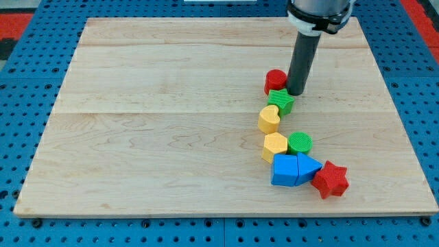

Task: Slightly move the green star above the yellow heart

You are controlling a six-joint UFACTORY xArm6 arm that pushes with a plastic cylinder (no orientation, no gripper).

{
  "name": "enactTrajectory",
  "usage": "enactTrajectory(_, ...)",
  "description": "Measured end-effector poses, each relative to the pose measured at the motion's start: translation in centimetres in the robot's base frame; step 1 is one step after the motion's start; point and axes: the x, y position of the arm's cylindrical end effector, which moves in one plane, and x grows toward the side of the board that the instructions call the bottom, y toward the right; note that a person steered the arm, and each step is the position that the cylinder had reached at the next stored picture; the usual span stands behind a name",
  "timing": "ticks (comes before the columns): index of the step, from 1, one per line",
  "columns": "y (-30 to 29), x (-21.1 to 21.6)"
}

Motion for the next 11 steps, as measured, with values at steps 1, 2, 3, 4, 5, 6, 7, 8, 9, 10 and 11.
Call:
enactTrajectory(1, 1.3, 0.0)
enactTrajectory(2, 3.2, 3.4)
enactTrajectory(3, 1.1, 3.6)
enactTrajectory(4, -1.5, 3.4)
enactTrajectory(5, -2.1, 3.4)
enactTrajectory(6, 1.1, 3.4)
enactTrajectory(7, 4.3, 6.9)
enactTrajectory(8, 4.9, 1.6)
enactTrajectory(9, 2.4, -5.1)
enactTrajectory(10, -2.8, -7.1)
enactTrajectory(11, -4.9, -6.8)
